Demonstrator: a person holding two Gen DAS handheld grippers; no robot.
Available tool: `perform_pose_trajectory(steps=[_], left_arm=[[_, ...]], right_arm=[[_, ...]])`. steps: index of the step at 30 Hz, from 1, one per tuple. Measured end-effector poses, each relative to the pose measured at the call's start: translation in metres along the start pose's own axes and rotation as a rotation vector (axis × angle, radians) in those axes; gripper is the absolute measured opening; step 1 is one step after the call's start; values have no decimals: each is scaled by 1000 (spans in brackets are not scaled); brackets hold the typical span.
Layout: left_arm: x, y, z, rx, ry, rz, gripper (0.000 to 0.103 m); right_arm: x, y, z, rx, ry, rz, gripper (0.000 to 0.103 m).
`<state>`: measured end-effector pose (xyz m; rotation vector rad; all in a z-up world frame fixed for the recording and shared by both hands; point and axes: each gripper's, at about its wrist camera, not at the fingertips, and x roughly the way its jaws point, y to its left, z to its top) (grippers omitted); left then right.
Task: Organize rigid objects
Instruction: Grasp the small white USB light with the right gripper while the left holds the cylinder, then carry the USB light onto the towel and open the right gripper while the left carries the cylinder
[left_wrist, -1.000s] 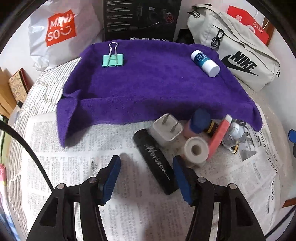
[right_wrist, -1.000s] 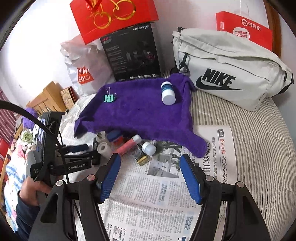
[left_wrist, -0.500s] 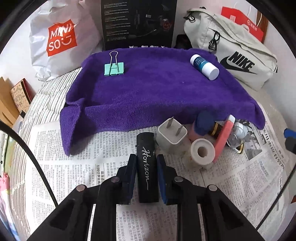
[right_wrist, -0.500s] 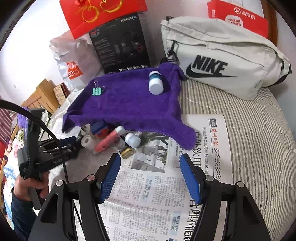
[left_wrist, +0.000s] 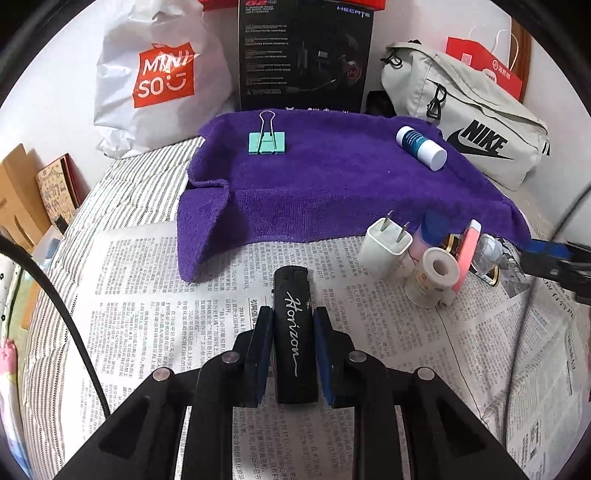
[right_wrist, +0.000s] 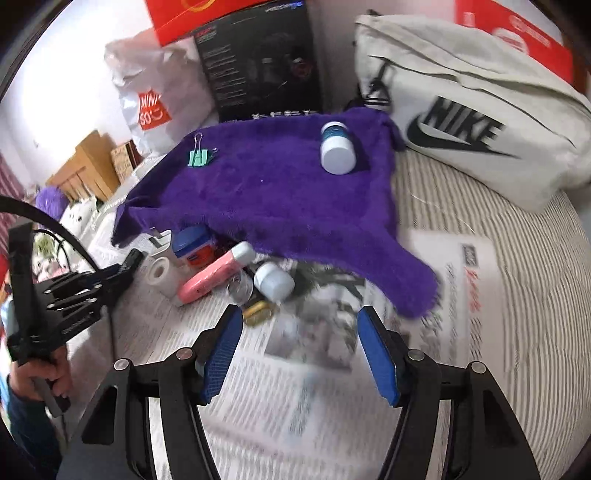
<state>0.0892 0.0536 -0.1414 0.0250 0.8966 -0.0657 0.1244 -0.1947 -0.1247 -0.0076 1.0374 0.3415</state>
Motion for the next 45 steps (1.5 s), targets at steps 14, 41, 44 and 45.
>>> perform_pose_trajectory(steps=[14, 41, 44, 45], left_arm=[[0, -1, -1, -3, -4, -4, 22], [-1, -1, -1, -6, -2, -8, 22], [-1, -1, -1, -5, -2, -7, 22], [-1, -1, -1, -5, -2, -7, 22]], right_arm=[[36, 7, 19, -97, 44, 10, 40], [22, 20, -7, -131, 33, -59, 35], [17, 18, -15, -118, 34, -63, 38], [16, 17, -17, -115, 34, -69, 39]])
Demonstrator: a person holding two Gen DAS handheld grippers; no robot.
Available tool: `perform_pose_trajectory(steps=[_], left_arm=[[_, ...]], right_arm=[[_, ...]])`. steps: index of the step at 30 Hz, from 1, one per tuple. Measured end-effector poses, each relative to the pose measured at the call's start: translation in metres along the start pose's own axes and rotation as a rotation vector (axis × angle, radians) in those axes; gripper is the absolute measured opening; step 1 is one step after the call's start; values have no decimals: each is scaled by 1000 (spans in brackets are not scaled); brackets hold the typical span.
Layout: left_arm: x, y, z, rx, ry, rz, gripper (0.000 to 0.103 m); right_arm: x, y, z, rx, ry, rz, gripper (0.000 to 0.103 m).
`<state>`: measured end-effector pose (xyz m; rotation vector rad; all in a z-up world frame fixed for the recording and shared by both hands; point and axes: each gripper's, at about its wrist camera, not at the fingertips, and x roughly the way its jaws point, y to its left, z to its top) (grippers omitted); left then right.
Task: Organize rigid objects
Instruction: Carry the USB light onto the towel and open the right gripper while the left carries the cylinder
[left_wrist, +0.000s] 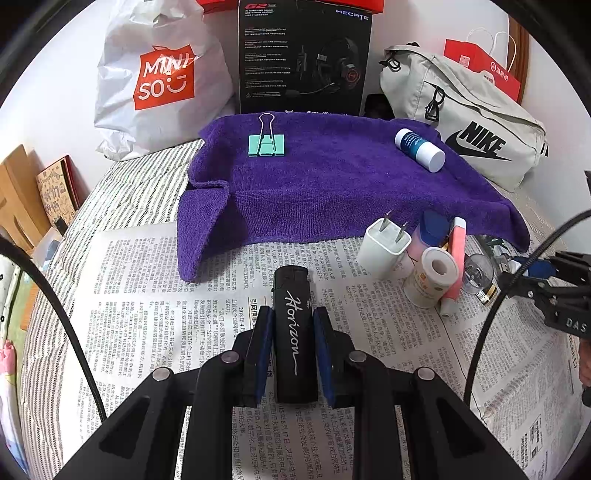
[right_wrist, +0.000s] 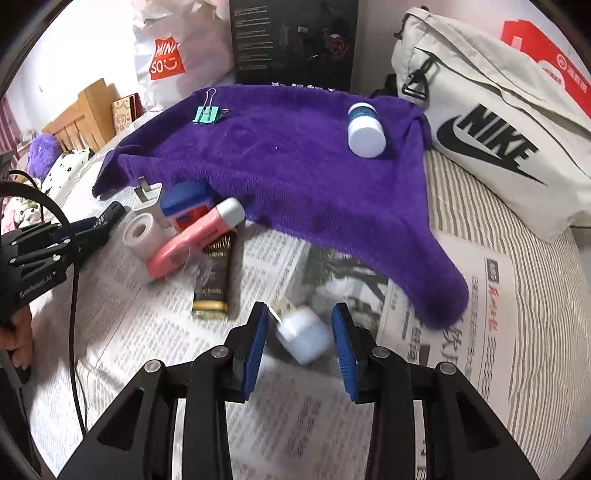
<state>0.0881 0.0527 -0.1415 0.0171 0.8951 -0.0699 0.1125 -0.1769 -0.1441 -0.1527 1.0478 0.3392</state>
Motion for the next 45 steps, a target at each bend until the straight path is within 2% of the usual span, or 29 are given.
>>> perform_pose_trajectory(steps=[2, 6, 9, 10, 11, 19, 28, 35, 39, 43, 45], left_arm=[[0, 0, 0, 0, 0, 0, 22], [0, -1, 0, 3, 1, 4, 22], [1, -1, 0, 5, 1, 5, 22], [1, -1, 0, 4, 1, 4, 22], [1, -1, 0, 4, 1, 4, 22], [-2, -1, -3, 10, 5, -8, 21], [-4, 8, -4, -22, 31, -68, 21], [-1, 1, -2, 17, 40, -31, 21], [-4, 1, -1, 6, 72, -45, 21], [-2, -7, -1, 42, 89, 6, 23], [-2, -7, 0, 37, 92, -2, 21]], right_arm=[[-3, 0, -5, 1, -1, -6, 44], [-3, -3, -8, 10, -30, 6, 45], [-2, -2, -8, 0, -46, 1, 39], [-2, -1, -8, -5, -49, 9, 30], [-2, -1, -8, -5, -50, 16, 29], [-6, -1, -10, -9, -13, 16, 29], [-8, -5, -14, 11, -12, 33, 29], [-10, -10, -13, 34, -16, 64, 29], [-13, -14, -12, 43, -17, 68, 29], [-14, -15, -12, 47, -19, 78, 29], [-15, -15, -12, 48, -19, 85, 29]])
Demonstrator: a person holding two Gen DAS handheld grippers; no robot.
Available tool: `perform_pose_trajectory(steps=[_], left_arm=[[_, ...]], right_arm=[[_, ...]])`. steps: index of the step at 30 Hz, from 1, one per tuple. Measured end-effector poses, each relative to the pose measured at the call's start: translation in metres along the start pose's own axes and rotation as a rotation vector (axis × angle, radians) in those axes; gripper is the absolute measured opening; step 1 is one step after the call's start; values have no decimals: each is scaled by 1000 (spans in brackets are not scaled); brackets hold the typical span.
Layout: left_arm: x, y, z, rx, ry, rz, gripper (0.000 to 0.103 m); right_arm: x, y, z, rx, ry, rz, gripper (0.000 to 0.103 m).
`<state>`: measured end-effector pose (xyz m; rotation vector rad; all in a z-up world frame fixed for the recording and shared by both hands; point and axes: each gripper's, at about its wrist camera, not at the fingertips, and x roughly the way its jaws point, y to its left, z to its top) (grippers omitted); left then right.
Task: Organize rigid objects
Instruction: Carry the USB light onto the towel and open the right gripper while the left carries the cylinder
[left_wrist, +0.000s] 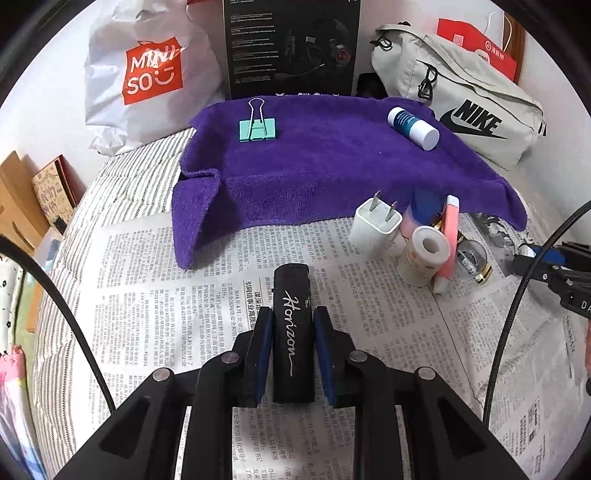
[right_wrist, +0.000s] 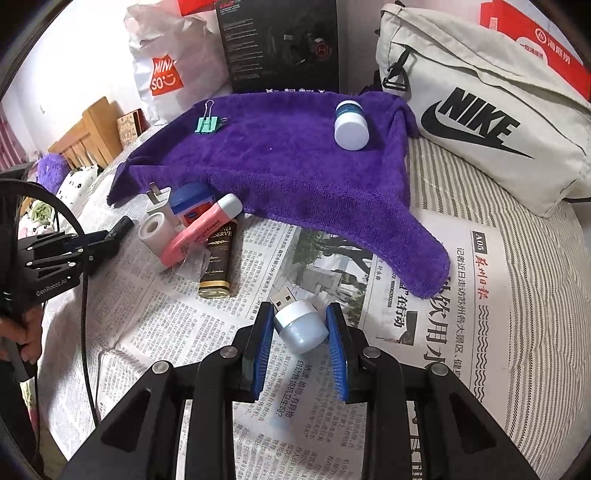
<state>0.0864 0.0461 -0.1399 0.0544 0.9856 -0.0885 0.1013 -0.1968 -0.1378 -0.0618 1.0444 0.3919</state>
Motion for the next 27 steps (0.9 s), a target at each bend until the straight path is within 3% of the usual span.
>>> perform_pose_trajectory(steps=[14, 22, 27], left_arm=[[-20, 16, 11, -63, 29, -79, 21], [-31, 29, 42, -90, 4, -116, 21], [-31, 33, 67, -86, -22, -140, 21]], right_arm=[[-26, 4, 34, -14, -38, 35, 29], [-22, -6, 65, 8, -36, 64, 29], [-13, -14, 87, 3, -45, 36, 29]])
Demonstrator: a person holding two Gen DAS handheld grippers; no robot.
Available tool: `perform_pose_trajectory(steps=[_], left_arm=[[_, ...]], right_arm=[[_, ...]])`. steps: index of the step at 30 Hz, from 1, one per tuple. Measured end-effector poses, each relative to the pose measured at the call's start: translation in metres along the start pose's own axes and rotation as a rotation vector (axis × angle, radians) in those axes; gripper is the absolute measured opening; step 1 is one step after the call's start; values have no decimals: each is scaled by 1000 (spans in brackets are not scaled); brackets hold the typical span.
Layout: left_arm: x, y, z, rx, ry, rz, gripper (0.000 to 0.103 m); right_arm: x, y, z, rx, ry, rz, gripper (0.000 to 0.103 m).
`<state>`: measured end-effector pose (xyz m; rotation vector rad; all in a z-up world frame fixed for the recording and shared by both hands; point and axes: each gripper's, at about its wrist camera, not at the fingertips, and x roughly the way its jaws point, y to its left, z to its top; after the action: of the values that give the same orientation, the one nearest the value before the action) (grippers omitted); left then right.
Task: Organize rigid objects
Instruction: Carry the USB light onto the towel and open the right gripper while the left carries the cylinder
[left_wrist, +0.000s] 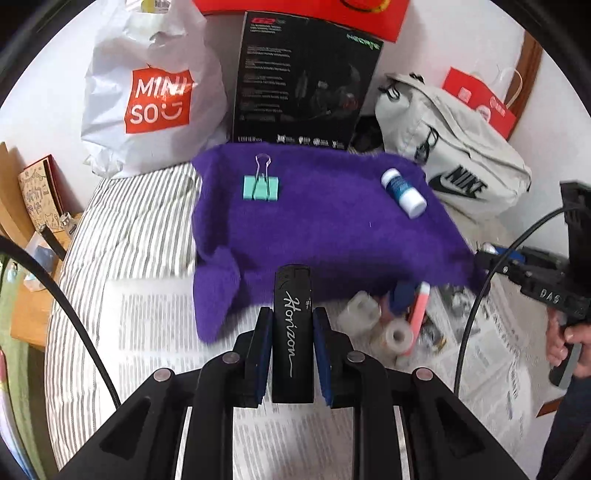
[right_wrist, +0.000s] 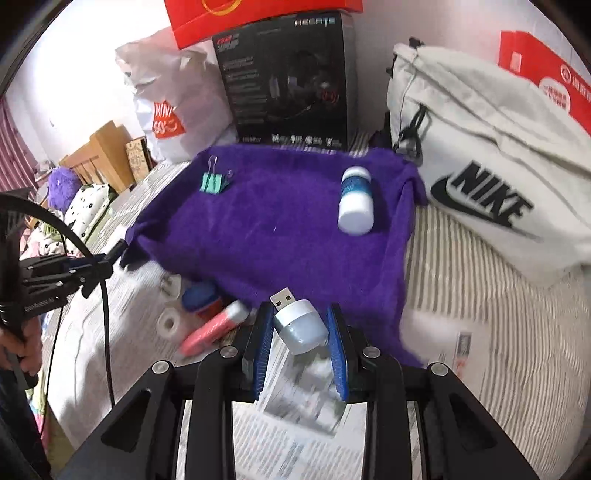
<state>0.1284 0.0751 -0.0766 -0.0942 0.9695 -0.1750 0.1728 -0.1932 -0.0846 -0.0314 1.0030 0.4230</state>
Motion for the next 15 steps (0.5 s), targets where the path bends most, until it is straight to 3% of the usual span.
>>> perform_pose_trajectory(steps=[15], left_arm=[[27, 12, 51, -3, -9, -1, 21]], right_arm=[[49, -33, 38, 32, 44, -58, 29]])
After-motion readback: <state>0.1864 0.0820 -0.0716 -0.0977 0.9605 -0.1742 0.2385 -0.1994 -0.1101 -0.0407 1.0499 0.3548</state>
